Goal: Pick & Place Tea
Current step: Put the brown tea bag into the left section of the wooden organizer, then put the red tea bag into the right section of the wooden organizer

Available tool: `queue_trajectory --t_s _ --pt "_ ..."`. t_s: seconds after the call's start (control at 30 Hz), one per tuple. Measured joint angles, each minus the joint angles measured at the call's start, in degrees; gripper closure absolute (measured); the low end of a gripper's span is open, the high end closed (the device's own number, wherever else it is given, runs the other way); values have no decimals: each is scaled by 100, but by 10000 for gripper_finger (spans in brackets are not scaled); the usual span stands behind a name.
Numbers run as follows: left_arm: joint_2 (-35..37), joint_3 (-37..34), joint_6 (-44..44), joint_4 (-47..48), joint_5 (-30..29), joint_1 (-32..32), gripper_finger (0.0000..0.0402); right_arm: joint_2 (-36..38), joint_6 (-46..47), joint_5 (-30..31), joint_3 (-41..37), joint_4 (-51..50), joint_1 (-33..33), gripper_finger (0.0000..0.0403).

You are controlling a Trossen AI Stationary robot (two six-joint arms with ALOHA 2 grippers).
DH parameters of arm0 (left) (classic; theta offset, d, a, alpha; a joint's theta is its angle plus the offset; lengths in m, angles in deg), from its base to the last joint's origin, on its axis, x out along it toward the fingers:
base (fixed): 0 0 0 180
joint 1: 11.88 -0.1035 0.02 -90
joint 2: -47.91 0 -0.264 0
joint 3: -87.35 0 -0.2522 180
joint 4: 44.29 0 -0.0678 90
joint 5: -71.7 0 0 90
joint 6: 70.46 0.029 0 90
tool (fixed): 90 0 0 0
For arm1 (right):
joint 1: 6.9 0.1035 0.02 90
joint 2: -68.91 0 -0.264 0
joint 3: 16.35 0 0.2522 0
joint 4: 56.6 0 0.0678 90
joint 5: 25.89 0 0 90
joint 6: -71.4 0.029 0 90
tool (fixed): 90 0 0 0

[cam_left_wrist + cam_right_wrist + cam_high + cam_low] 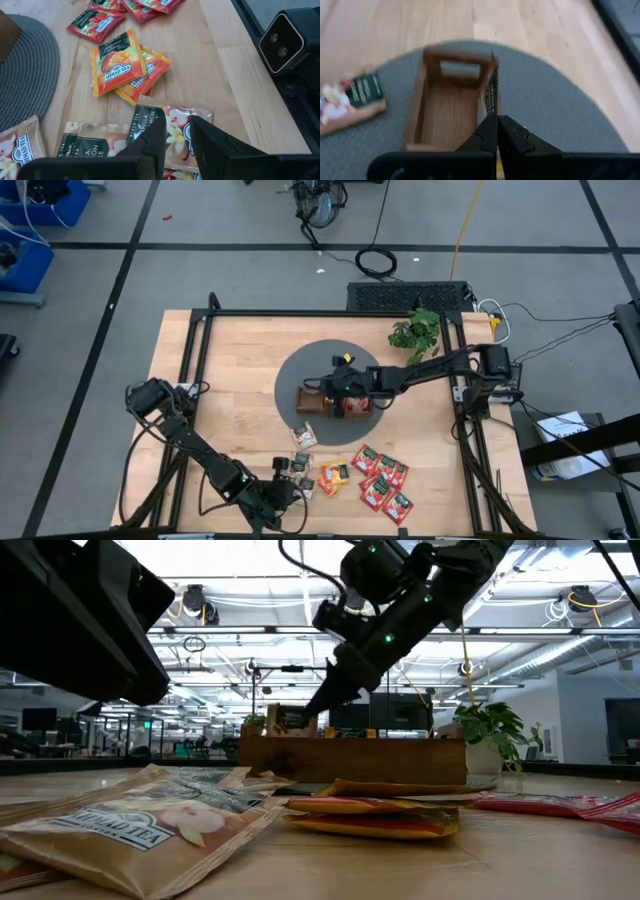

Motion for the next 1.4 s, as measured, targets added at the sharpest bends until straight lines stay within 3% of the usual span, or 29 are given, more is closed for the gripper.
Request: queue_trajectory --t_s 0.37,0.8,1.07,1.4 --pt "0 0 -4 -6 -2 -2 309 -32 0 6 0 -49 0 396" --pt "7 0 218 -9 -4 -2 309 -33 -1 80 0 310 6 312" --pt "7 0 243 -9 -4 -13 309 -33 -61 970 0 593 6 278" --pt "7 0 240 -2 -4 -24 309 42 -271 1592 -1 581 21 276"
